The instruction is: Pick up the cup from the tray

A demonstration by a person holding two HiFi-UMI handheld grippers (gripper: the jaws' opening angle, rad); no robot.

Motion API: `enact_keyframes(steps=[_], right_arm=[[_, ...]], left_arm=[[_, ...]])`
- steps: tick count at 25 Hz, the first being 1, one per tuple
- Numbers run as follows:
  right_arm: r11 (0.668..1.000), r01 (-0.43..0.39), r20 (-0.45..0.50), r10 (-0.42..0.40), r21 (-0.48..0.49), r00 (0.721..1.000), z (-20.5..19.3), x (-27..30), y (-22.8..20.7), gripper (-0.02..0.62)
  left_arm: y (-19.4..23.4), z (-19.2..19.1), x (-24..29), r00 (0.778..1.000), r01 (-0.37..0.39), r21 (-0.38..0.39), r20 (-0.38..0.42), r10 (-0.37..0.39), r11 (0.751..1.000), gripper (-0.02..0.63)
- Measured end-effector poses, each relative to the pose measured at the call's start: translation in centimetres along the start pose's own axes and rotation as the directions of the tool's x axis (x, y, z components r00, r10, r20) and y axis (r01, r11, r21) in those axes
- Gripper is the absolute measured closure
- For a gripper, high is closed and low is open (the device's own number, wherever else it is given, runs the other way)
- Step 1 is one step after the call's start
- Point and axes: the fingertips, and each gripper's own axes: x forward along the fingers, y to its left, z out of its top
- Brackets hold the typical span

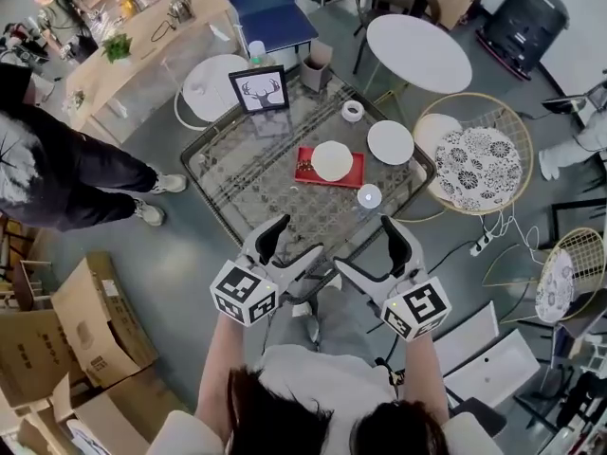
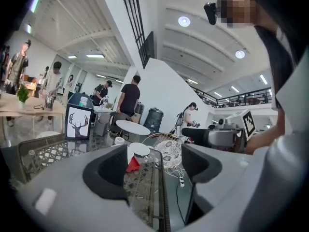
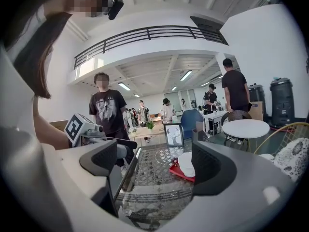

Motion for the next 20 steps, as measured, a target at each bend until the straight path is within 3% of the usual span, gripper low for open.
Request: enact_keyframes(steps=[3, 8, 12, 20], right_arm=[[1.000, -0.026, -0.016, 0.026, -0.006, 1.000, -0.4, 1.5, -0.7, 0.106], [1.000, -0.024, -0.033, 0.025, 0.014, 0.999, -1.9, 4.4, -2.7, 0.100], [1.000, -0.014, -0.051, 0.015, 0.019, 0.999, -3.3, 6.8, -4.7, 0.094], [0.999, 0.031, -0.077, -0.029, 0.014, 0.997, -6.2, 10.6, -9.4, 0.083]], left_arm=[[1.5, 0.0, 1.6, 1.000, 0.002, -0.033, -0.016, -0.002, 0.999, 0.273], [4.7, -0.8, 3.3, 0.999, -0.047, -0.017, -0.027, 0.046, 0.999, 0.273], [6.9, -1.3, 5.0, 0.996, -0.090, 0.030, -0.020, 0.090, 0.996, 0.273], [11.1, -4.6, 9.2, 0.981, -0.156, 0.130, -0.092, 0.169, 0.979, 0.275]])
